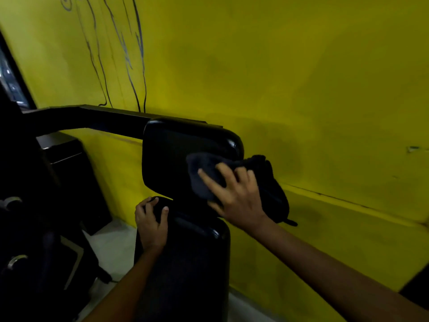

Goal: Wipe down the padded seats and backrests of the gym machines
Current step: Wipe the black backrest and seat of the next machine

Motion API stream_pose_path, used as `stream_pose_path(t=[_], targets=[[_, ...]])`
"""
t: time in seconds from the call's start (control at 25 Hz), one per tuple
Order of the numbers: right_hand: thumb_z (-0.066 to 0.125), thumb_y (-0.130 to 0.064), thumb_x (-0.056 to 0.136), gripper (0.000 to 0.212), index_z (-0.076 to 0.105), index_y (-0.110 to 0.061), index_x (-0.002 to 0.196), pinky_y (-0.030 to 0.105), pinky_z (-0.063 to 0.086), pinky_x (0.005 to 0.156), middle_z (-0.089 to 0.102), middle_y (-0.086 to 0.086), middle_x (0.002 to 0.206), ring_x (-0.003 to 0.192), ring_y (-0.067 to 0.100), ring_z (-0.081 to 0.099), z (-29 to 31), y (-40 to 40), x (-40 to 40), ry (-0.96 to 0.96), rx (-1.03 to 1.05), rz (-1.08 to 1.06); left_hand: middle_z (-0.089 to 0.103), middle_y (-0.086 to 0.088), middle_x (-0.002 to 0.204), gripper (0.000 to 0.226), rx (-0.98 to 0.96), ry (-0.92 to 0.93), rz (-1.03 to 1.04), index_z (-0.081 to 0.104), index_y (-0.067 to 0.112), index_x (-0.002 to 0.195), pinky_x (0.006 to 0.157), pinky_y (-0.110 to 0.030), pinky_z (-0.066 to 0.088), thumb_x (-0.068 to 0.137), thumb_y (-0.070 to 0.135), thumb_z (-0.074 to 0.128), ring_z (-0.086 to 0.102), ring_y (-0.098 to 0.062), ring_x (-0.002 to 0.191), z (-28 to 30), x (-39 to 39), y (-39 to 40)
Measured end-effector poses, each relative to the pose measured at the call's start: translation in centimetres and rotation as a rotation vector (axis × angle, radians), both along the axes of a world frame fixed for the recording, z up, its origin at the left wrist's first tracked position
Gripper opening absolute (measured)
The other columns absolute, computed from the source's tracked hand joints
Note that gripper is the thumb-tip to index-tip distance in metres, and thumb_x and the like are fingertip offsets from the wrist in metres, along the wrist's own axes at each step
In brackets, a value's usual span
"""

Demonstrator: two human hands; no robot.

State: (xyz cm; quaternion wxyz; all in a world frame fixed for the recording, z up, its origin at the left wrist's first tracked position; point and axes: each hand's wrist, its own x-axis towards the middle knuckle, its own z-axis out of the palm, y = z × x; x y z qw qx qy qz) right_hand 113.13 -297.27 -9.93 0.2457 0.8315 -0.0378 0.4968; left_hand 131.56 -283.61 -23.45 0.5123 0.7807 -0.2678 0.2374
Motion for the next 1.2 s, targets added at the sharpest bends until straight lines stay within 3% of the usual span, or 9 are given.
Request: stream_pose_path(t=[0.12,0.28,0.36,0.52,0.6,0.8,0.88,1.04,1.2], targets=[[0.056,-0.048,0.082,0.054,0.058,-0.024,0.131,0.038,0.031,0.069,0.041,0.011,0.123,0.084,0.027,0.039,-1.1,-0.5,-1.2,0.12,-0.162,0.04,0.053,-0.021,0.124,0.05,-0.046,-0.009,-0.023,0.054,-0.004,0.115,0.095,-0.055,0.041,0.088,0.037,0.042,0.05,-0.04,0.113,-0.5,0.1,-0.5],[0.054,-0.044,0.083,0.054,0.055,-0.023,0.133,0.038,0.033,0.067,0.039,0.012,0.122,0.085,0.029,0.039,2.2,-1.4,-0.4,-0.057,-0.001,-0.032,0.053,-0.018,0.127,0.051,-0.081,-0.024,-0.032,0.053,0.0,0.118,0.096,-0.052,0.039,0.091,0.042,0.041,0.048,-0.037,0.116,-0.5,-0.1,-0.8],[0.055,-0.044,0.083,0.053,0.057,-0.023,0.131,0.038,0.033,0.067,0.04,0.012,0.122,0.084,0.029,0.039,0.9,-0.9,-0.1,-0.085,0.01,-0.042,0.054,-0.018,0.126,0.057,-0.085,-0.036,-0.035,0.053,0.003,0.119,0.096,-0.05,0.039,0.094,0.052,0.036,0.049,-0.036,0.115,-0.5,-0.2,-0.8],[0.061,-0.043,0.084,0.049,0.059,-0.022,0.128,0.037,0.033,0.068,0.045,0.01,0.121,0.082,0.027,0.041,-4.6,-0.1,-1.1,0.137,-0.233,0.046,0.055,-0.018,0.124,0.054,-0.074,-0.069,-0.048,0.047,0.013,0.124,0.094,-0.051,0.041,0.095,0.056,0.03,0.05,-0.037,0.114,-0.8,-0.1,-0.6],[0.061,-0.04,0.086,0.046,0.06,-0.021,0.128,0.036,0.031,0.067,0.046,0.01,0.119,0.082,0.026,0.041,-3.9,-0.9,-1.6,0.205,-0.322,0.095,0.055,-0.018,0.124,0.049,-0.067,-0.065,-0.042,0.045,0.015,0.124,0.093,-0.052,0.042,0.094,0.052,0.034,0.05,-0.037,0.113,-0.9,0.0,-0.6],[0.052,-0.044,0.087,0.052,0.049,-0.024,0.135,0.039,0.032,0.069,0.039,0.012,0.122,0.085,0.029,0.039,1.5,-1.8,-0.9,-0.06,0.011,-0.017,0.054,-0.015,0.126,0.052,-0.044,-0.047,-0.028,0.048,0.015,0.126,0.094,-0.047,0.039,0.094,0.053,0.032,0.046,-0.031,0.117,-1.0,0.1,-0.5],[0.053,-0.043,0.083,0.054,0.05,-0.023,0.133,0.039,0.031,0.07,0.039,0.012,0.123,0.085,0.029,0.039,-0.1,-0.6,-0.5,-0.036,0.018,-0.045,0.053,-0.015,0.127,0.053,-0.02,-0.045,-0.013,0.052,0.01,0.125,0.094,-0.046,0.039,0.094,0.049,0.035,0.045,-0.031,0.117,-1.1,0.1,-0.4],[0.05,-0.044,0.085,0.049,0.061,-0.019,0.126,0.038,0.028,0.067,0.042,0.013,0.121,0.083,0.028,0.038,-2.2,0.3,-1.2,0.22,-0.192,-0.023,0.053,-0.014,0.128,0.051,-0.018,-0.042,-0.008,0.054,0.007,0.124,0.095,-0.048,0.041,0.093,0.043,0.038,0.045,-0.032,0.118,-1.0,0.2,-0.5],[0.048,-0.043,0.084,0.053,0.056,-0.021,0.132,0.039,0.037,0.067,0.039,0.013,0.123,0.086,0.032,0.044,2.4,-1.0,-1.3,0.077,-0.016,-0.082,0.053,-0.014,0.128,0.051,-0.029,-0.044,-0.012,0.055,0.007,0.124,0.096,-0.049,0.04,0.092,0.044,0.038,0.046,-0.032,0.118,-0.9,-0.1,-0.5]])
